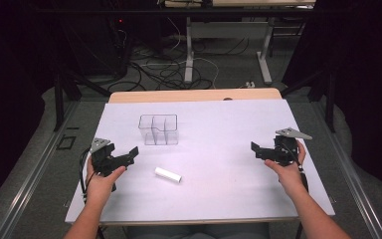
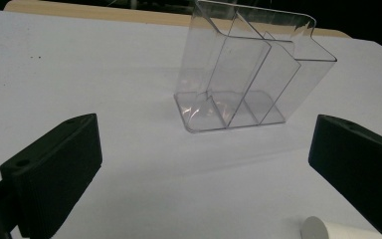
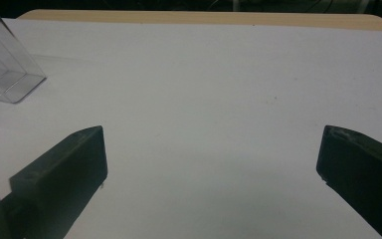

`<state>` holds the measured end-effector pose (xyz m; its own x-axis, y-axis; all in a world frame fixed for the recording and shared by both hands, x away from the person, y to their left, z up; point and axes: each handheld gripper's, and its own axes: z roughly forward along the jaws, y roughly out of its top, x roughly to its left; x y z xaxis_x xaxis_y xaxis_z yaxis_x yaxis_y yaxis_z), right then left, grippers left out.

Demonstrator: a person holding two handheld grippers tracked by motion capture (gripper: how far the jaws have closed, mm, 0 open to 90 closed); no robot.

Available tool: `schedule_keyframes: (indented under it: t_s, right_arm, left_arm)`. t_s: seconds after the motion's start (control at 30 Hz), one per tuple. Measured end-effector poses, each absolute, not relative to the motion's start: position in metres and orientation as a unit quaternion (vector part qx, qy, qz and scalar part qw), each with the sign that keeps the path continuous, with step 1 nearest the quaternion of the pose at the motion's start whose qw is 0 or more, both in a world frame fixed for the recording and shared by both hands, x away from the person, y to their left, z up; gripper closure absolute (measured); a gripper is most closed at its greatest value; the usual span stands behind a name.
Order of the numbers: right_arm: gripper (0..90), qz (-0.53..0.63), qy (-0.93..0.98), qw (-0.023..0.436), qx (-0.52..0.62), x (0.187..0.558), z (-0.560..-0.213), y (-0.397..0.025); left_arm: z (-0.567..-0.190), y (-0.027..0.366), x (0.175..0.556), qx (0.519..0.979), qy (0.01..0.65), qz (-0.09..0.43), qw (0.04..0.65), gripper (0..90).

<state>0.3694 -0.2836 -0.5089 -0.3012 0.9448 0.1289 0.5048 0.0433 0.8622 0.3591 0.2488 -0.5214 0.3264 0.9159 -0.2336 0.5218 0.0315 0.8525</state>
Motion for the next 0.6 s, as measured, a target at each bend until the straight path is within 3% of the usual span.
schedule_keyframes:
  t_s: [0.6]
  right_arm:
    - [0.0,0.428,0.679,0.253,0.540,0.371,-0.516,-0.280]
  left_arm:
    - [-0.509,0.250,0.369,0.653,0.544,0.221,0.479,8.4]
